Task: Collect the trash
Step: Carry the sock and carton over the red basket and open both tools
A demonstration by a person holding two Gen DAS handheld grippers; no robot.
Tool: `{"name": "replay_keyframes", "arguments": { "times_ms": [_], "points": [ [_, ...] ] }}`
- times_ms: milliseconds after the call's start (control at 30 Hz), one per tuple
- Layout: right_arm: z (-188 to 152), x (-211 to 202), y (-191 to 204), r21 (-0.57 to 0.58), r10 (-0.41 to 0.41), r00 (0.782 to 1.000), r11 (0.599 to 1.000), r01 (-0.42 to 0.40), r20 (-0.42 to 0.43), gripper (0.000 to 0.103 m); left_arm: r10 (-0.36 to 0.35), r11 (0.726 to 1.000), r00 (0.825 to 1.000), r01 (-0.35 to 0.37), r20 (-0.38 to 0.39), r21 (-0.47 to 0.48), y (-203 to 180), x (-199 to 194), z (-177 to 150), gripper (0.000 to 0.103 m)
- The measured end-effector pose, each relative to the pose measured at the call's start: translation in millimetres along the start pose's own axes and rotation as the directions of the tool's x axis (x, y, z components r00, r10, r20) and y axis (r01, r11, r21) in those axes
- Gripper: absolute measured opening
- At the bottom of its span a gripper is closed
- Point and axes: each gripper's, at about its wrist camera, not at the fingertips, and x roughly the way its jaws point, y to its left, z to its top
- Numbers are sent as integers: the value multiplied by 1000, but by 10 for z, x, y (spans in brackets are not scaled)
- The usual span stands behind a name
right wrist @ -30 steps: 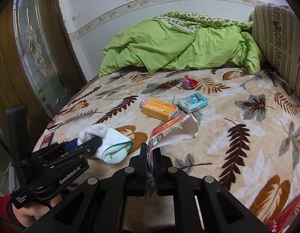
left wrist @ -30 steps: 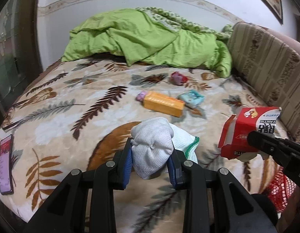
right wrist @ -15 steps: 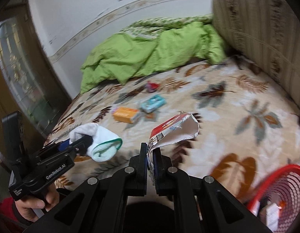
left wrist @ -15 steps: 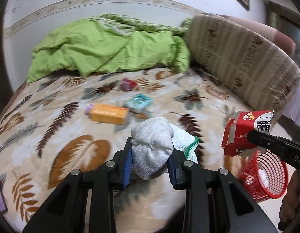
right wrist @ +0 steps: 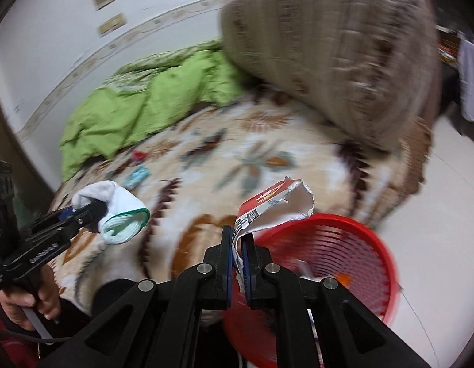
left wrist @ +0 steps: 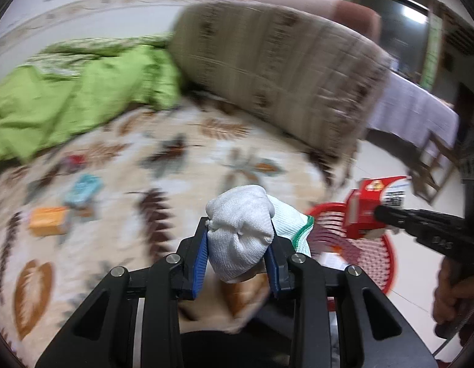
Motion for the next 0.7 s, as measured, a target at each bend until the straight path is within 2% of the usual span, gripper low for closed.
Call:
{"name": "replay_keyframes", "arguments": {
  "times_ms": [67, 267, 333, 367, 400, 467, 500, 700],
  "points": [
    [-26, -60, -138, 23, -20, 1000, 1000, 20, -2, 6, -51, 998, 998, 52, -29, 38, -262, 127, 30, 31],
    [-62, -136, -410, 61, -66, 998, 996, 66, -10, 7, -99, 988, 991, 109, -89, 107, -670, 409, 24, 32],
    [-63, -93, -454, 64, -68, 997, 996, 69, -31, 7, -115, 983, 986, 130, -118, 127, -776, 483, 10, 43],
    [-71, -65, -486, 64, -60, 997, 996, 63, -55, 10, -112, 982, 986, 129, -125, 137, -833, 517, 10, 58],
    [-88, -51, -518, 67, -61, 996, 996, 65, -67, 13, -111, 982, 987, 128, -119, 140, -845, 513, 4, 64],
    [-116, -46, -563, 76, -70, 994, 994, 76, -78, 31, -117, 981, 987, 132, -106, 145, -862, 488, 5, 64],
    [-126, -56, -574, 79, -73, 995, 994, 79, -74, 34, -117, 981, 988, 132, -105, 145, -857, 479, -2, 64],
    [-93, -124, -583, 85, -88, 996, 992, 91, -34, 34, -108, 987, 989, 119, -103, 105, -737, 429, 5, 64]
  ]
}}
